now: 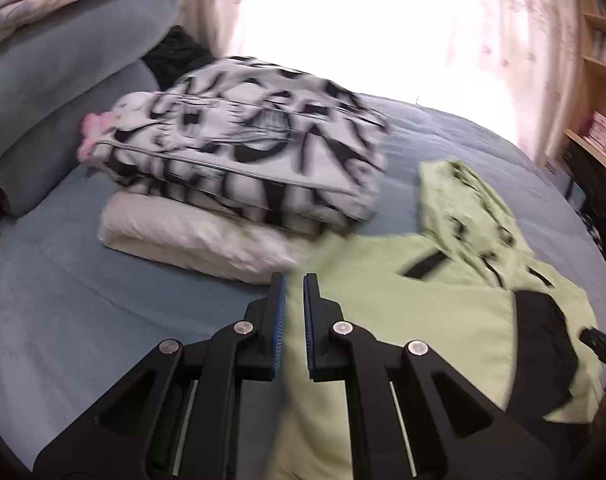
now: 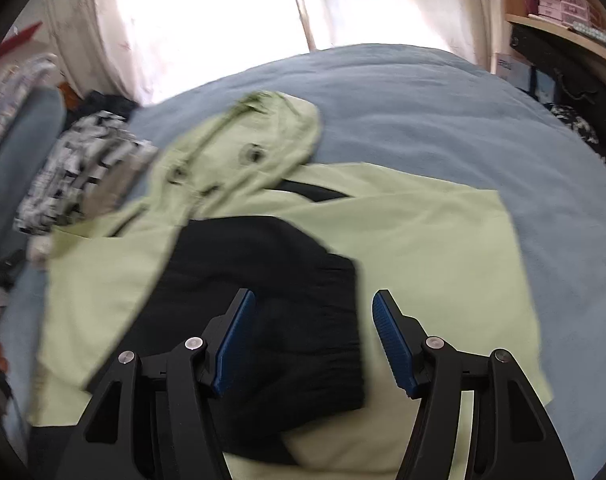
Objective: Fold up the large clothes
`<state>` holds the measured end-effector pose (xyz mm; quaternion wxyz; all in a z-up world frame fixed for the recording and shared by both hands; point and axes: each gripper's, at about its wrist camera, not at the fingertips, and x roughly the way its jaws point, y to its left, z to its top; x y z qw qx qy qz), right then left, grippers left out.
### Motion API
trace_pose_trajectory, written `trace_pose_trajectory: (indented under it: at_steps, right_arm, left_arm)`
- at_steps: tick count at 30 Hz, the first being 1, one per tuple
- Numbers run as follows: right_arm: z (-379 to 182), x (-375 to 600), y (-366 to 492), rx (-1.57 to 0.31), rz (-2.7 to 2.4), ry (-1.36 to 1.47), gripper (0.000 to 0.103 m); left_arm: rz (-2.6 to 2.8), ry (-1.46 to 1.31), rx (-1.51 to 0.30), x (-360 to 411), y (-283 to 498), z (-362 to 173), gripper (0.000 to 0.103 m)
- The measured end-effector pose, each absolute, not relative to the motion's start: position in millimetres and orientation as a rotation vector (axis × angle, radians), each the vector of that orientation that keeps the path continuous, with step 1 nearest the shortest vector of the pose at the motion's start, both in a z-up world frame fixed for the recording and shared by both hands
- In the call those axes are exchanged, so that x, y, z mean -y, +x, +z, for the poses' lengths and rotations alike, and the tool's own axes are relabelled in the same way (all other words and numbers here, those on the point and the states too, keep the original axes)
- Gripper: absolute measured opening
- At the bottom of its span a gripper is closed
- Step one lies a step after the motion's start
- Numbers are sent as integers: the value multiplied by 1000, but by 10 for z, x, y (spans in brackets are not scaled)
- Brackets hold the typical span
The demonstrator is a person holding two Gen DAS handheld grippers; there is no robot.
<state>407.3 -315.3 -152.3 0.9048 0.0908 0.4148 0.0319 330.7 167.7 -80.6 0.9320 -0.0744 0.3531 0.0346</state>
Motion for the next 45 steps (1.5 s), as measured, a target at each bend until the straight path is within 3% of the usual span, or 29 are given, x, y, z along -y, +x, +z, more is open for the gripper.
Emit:
trace_pose_trajectory:
  at_steps: [11,19,22,25,27,28,29,31,45]
  right_arm:
    - [-1688,1869,4113,-950,320,212,62]
    - [-1865,2787,3950,-940,56,188,60]
    - [-1845,3174,3778,-925,88,297,44]
    - [-1798,3273,3654,-914,89,336,44]
    - [-1729,3218,3594,-909,57,313,44]
    - [-1684,3200,3553,-905,41,306,48]
    - [-1642,3178,3513,-898,26,304,60]
    - [-1546,3180,3394,-864,23,317,68]
    - [-1052,2971,2712,-817,64,312,69]
  left_arm:
    - [-52,-187,-927,-429,3244,-1542,5]
    - [27,-273,-955,-867,3249,-1793,5]
    - [73,-274,-951,-1112,3254,-1765,5]
    - [110,-253,-954,-1258,3200,-1709,5]
    - [119,-234,-952,-1291,3130,-1653,5]
    - [123,-225,-953,-1299,3079,-1625,5]
    - [125,-217,-955,-1293,3022,-1595,5]
    - [122,-216,-954,-1284,2904,-1527,5]
    - [81,-199,-909,-1021,2037,-1036,5]
